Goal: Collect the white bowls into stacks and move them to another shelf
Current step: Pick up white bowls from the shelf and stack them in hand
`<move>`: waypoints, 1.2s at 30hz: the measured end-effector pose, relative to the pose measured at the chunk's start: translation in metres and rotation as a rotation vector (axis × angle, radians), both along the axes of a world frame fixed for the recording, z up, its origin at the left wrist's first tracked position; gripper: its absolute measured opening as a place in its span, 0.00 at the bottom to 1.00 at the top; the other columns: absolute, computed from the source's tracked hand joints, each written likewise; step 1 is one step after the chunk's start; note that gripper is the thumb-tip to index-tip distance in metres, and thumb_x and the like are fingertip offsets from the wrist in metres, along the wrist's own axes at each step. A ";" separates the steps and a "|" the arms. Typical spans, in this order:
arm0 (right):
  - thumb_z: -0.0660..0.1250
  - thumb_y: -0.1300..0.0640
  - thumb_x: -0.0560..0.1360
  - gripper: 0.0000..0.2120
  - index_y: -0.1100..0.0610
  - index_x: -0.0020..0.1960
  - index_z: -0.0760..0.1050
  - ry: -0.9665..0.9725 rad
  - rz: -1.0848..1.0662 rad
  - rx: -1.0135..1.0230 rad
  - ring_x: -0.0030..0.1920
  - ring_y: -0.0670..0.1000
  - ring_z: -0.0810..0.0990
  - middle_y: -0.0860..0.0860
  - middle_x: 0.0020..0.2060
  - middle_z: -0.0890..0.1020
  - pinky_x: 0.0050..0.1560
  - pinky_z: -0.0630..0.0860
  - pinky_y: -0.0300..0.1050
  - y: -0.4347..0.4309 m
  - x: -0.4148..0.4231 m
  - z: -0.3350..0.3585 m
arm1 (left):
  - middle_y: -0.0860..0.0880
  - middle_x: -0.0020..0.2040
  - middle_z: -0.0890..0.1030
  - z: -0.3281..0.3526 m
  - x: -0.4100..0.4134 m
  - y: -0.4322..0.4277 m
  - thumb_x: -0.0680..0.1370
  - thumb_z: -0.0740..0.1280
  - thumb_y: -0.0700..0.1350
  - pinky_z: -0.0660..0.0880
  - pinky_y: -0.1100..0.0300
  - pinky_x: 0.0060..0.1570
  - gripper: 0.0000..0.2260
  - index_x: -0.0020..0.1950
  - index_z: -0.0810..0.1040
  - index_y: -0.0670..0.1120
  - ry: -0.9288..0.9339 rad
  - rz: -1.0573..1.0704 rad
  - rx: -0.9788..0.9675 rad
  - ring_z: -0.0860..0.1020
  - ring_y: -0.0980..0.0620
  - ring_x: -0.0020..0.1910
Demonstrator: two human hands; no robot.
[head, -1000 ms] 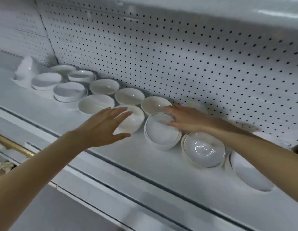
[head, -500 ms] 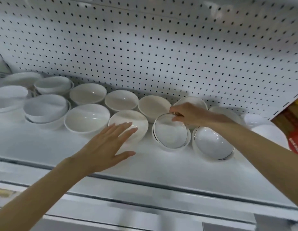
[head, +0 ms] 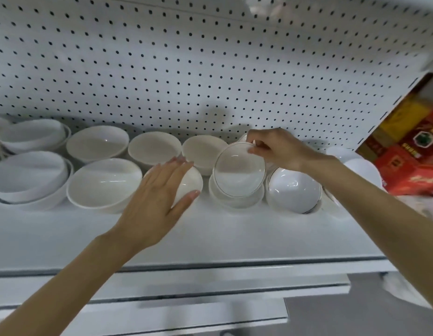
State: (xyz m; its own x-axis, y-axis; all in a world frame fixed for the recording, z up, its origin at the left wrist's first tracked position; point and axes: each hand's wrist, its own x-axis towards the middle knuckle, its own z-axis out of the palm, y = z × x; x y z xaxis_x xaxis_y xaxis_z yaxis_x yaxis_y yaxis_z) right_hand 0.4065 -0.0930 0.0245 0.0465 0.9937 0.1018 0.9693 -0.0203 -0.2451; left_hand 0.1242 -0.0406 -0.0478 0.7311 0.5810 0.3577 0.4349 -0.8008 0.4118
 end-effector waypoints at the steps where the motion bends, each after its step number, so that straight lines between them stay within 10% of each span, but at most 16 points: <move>1: 0.65 0.59 0.78 0.09 0.51 0.42 0.67 0.055 -0.058 0.031 0.29 0.47 0.66 0.47 0.27 0.68 0.37 0.65 0.43 -0.010 -0.004 0.007 | 0.50 0.75 0.65 0.006 0.004 -0.005 0.79 0.47 0.64 0.57 0.52 0.74 0.30 0.76 0.62 0.50 -0.049 0.002 -0.051 0.59 0.55 0.75; 7: 0.65 0.64 0.78 0.07 0.62 0.42 0.70 0.540 -0.286 0.097 0.23 0.45 0.74 0.54 0.28 0.73 0.23 0.74 0.41 -0.089 -0.048 0.011 | 0.61 0.61 0.76 0.015 0.006 -0.067 0.76 0.48 0.66 0.73 0.61 0.51 0.26 0.71 0.64 0.62 -0.346 0.020 -0.435 0.75 0.64 0.55; 13: 0.65 0.64 0.77 0.10 0.61 0.38 0.70 0.790 -0.514 -0.001 0.22 0.48 0.71 0.50 0.24 0.71 0.21 0.67 0.40 -0.157 -0.078 -0.035 | 0.55 0.27 0.79 -0.002 0.013 -0.110 0.79 0.54 0.58 0.72 0.71 0.30 0.17 0.62 0.74 0.55 -0.316 -0.070 -0.947 0.77 0.55 0.26; 36: 0.66 0.63 0.76 0.07 0.60 0.39 0.73 0.956 -0.778 0.045 0.21 0.45 0.70 0.48 0.20 0.73 0.23 0.68 0.38 -0.157 -0.049 -0.095 | 0.40 0.29 0.82 -0.042 0.064 -0.104 0.81 0.60 0.38 0.76 0.59 0.25 0.14 0.65 0.69 0.52 -0.278 -0.089 -1.377 0.78 0.48 0.23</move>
State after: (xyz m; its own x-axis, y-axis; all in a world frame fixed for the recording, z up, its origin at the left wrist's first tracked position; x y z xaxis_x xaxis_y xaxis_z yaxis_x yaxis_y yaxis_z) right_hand 0.3579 -0.2505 -0.0705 0.6986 0.6648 -0.2646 0.1341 -0.4850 -0.8642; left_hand 0.1879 -0.1448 -0.0896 0.7841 0.5349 -0.3148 0.1808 0.2883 0.9403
